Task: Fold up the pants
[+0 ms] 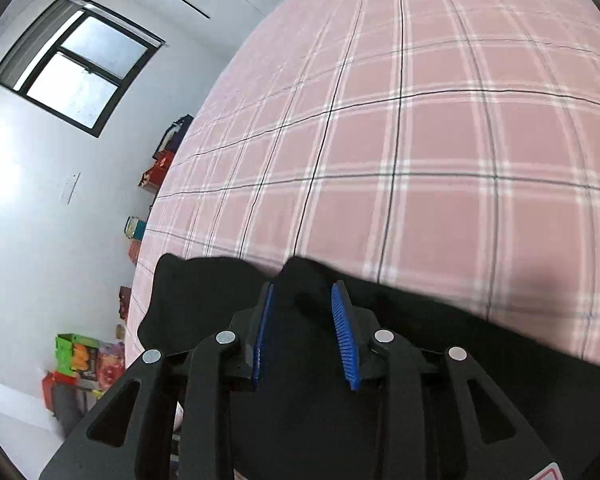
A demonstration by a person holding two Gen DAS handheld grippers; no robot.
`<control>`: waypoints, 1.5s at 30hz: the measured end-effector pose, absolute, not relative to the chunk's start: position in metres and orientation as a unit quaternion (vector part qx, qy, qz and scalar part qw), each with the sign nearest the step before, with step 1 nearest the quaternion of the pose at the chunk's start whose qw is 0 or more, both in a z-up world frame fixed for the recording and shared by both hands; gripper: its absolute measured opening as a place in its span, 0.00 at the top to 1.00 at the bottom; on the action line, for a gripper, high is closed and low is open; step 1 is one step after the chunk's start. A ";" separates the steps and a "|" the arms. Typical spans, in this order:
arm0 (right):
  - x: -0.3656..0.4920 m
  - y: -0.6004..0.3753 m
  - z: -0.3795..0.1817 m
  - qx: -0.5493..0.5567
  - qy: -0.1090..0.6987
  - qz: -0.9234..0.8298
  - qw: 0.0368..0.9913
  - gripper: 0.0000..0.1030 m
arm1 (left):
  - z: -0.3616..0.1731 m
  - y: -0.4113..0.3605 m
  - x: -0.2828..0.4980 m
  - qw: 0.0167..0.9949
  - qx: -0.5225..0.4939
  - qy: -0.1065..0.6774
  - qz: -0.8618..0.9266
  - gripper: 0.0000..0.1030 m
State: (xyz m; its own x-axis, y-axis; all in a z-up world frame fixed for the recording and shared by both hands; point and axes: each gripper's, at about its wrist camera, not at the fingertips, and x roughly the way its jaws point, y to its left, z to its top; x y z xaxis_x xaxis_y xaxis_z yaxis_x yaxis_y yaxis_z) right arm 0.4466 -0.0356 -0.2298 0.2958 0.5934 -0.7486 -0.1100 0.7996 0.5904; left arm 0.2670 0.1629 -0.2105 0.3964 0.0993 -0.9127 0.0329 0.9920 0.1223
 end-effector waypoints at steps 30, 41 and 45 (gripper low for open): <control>0.436 0.002 -0.243 0.084 0.513 0.148 0.842 0.98 | -0.215 0.167 0.249 0.834 0.035 0.549 0.041 0.60; 0.312 -0.116 -0.263 0.114 0.508 0.068 0.851 0.79 | -0.196 0.137 0.230 0.836 0.052 0.544 0.034 0.59; 0.283 -0.148 -0.246 0.108 0.490 0.049 0.863 0.75 | -0.185 0.122 0.224 0.839 0.058 0.540 0.035 0.55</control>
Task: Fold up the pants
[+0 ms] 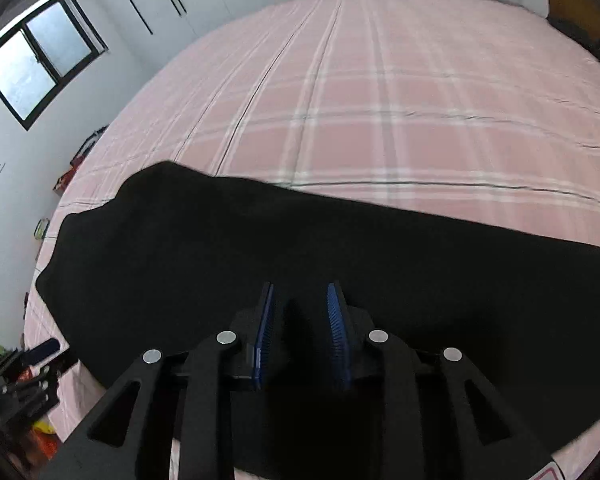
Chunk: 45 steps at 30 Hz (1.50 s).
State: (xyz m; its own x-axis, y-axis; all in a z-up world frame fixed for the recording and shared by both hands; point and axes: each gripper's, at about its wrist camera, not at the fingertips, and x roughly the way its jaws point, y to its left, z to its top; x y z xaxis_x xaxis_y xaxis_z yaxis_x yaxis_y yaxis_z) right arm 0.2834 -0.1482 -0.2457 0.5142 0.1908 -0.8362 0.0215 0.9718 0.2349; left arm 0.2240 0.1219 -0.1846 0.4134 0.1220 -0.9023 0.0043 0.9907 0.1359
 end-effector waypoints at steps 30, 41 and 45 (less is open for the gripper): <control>0.167 -0.466 -0.245 0.142 0.458 -0.196 0.855 0.51 | -0.084 -0.052 0.194 0.908 0.137 0.395 0.007 0.43; 0.201 -0.482 -0.266 0.105 0.483 -0.199 0.846 0.33 | -0.064 -0.077 0.225 0.926 0.115 0.361 -0.002 0.43; 0.207 -0.479 -0.275 0.093 0.489 -0.190 0.846 0.39 | -0.069 -0.074 0.235 0.922 0.112 0.370 0.007 0.43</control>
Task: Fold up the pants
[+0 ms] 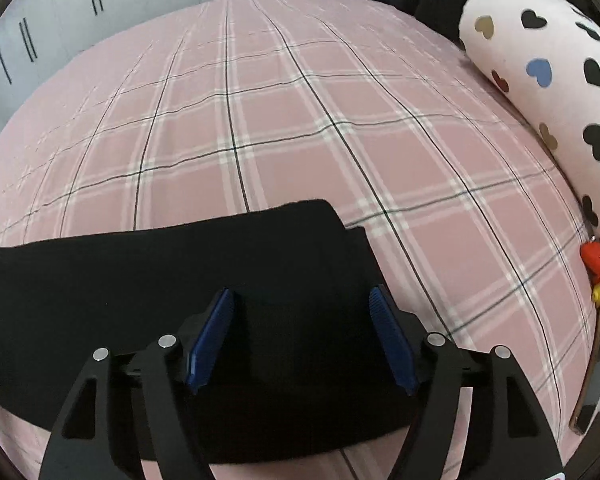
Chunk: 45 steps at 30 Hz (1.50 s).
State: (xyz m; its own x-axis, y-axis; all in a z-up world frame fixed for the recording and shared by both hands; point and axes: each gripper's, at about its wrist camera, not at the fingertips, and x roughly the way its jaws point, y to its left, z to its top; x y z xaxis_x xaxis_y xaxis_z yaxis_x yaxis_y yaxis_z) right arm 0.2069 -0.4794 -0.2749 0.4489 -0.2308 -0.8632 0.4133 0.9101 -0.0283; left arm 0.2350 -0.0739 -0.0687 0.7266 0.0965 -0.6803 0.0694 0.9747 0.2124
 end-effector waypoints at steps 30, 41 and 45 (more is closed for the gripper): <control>0.224 -0.513 -0.263 0.104 0.481 -0.210 0.845 0.95 | -0.097 -0.056 0.258 0.902 0.109 0.415 0.040 0.43; 0.135 -0.519 -0.250 0.192 0.447 -0.220 0.845 0.36 | -0.111 -0.052 0.236 0.893 0.114 0.435 0.021 0.37; 0.116 -0.522 -0.263 0.201 0.467 -0.213 0.834 0.36 | -0.125 -0.055 0.216 0.883 0.121 0.452 0.010 0.37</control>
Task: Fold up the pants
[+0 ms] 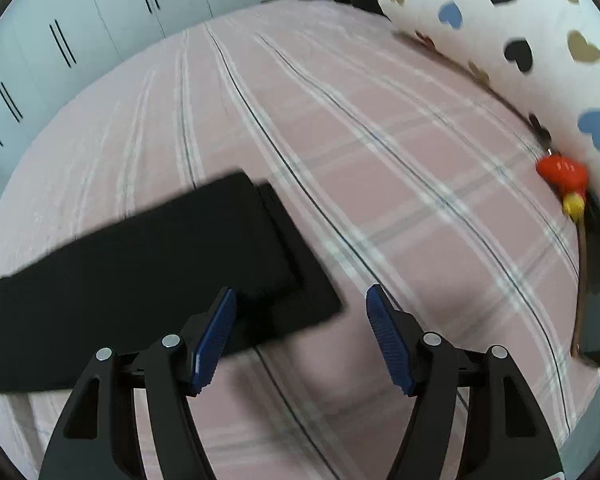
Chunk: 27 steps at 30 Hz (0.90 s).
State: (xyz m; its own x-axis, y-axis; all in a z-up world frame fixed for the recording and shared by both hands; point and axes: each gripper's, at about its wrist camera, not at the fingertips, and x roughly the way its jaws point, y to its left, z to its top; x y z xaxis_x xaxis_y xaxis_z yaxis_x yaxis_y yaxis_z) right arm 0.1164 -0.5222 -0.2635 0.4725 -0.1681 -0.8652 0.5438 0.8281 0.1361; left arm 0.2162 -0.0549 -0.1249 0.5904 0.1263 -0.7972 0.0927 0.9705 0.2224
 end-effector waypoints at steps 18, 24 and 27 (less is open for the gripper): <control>0.153 -0.502 -0.263 0.232 0.470 -0.139 0.841 0.90 | -0.149 -0.096 0.199 0.846 0.088 0.512 -0.116 0.21; 0.128 -0.512 -0.254 0.198 0.457 -0.157 0.853 0.88 | -0.163 -0.209 0.190 0.822 0.135 0.500 -0.237 0.15; 0.131 -0.518 -0.270 0.211 0.479 -0.136 0.841 0.78 | -0.188 -0.266 0.181 0.802 0.170 0.500 -0.278 0.15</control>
